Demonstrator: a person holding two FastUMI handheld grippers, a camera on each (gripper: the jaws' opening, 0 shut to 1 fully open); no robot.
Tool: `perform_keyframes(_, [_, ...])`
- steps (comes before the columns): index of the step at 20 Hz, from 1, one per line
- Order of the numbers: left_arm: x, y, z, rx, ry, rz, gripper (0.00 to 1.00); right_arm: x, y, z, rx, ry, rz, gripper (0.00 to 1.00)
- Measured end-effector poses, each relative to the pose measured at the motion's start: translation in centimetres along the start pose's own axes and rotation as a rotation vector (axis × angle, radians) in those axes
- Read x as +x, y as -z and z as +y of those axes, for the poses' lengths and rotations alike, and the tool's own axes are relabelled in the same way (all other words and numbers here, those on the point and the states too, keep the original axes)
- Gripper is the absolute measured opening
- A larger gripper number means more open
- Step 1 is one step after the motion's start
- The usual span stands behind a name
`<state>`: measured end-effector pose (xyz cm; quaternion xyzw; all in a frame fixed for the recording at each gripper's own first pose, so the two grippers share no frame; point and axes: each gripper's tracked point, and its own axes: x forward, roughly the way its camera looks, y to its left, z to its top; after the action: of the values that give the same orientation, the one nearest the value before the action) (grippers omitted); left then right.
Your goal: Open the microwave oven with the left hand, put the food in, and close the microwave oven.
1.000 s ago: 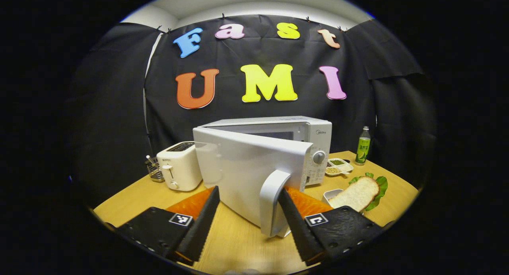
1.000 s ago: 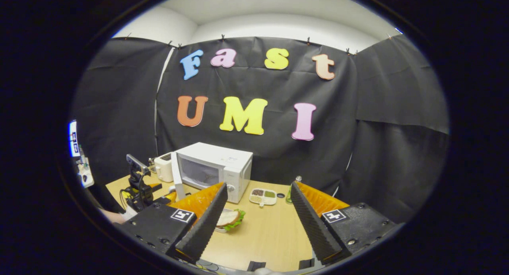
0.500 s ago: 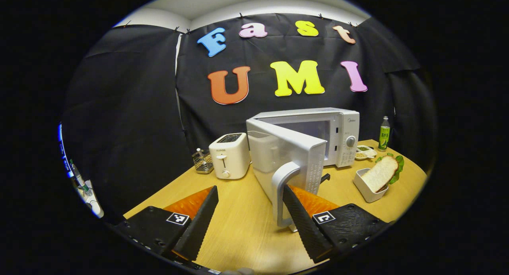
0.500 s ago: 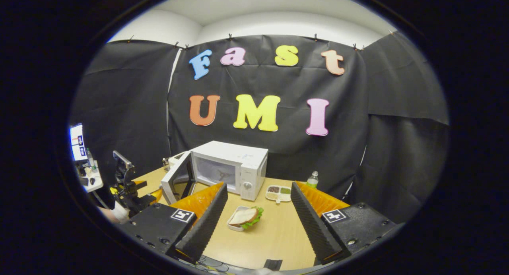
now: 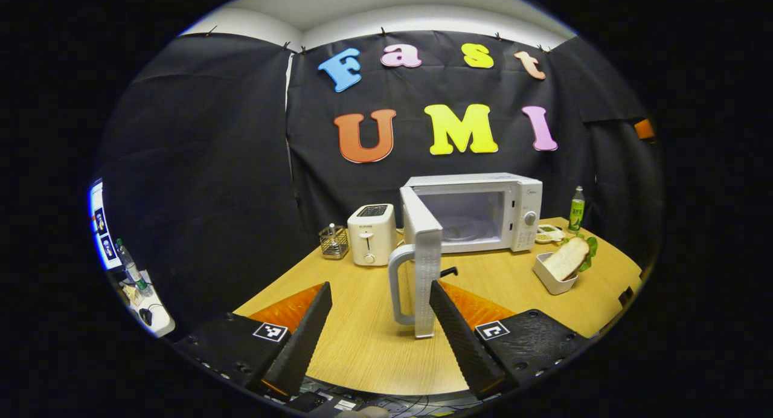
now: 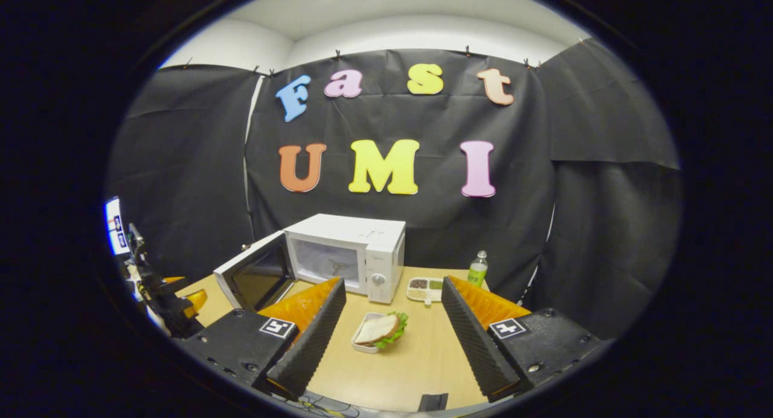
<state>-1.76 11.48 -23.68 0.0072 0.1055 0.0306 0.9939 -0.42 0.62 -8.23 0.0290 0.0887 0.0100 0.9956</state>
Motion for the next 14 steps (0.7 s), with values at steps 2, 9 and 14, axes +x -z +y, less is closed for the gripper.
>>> perform_keyframes(2, [-1.6,-2.0,-1.4,0.012,0.03,-0.035,0.96,1.6,1.7,-0.7,0.012,0.005,0.031,1.0])
perform_keyframes(9, [-5.0,-8.9,-7.7,-0.047,0.108,-0.128,0.96,10.7,10.4,-3.2,0.167,-0.051,0.246,0.94])
perform_keyframes(14, [-5.1,-10.9,-9.9,-0.039,0.051,-0.117,0.96,17.8,17.2,-2.8,0.373,-0.172,0.459,0.91])
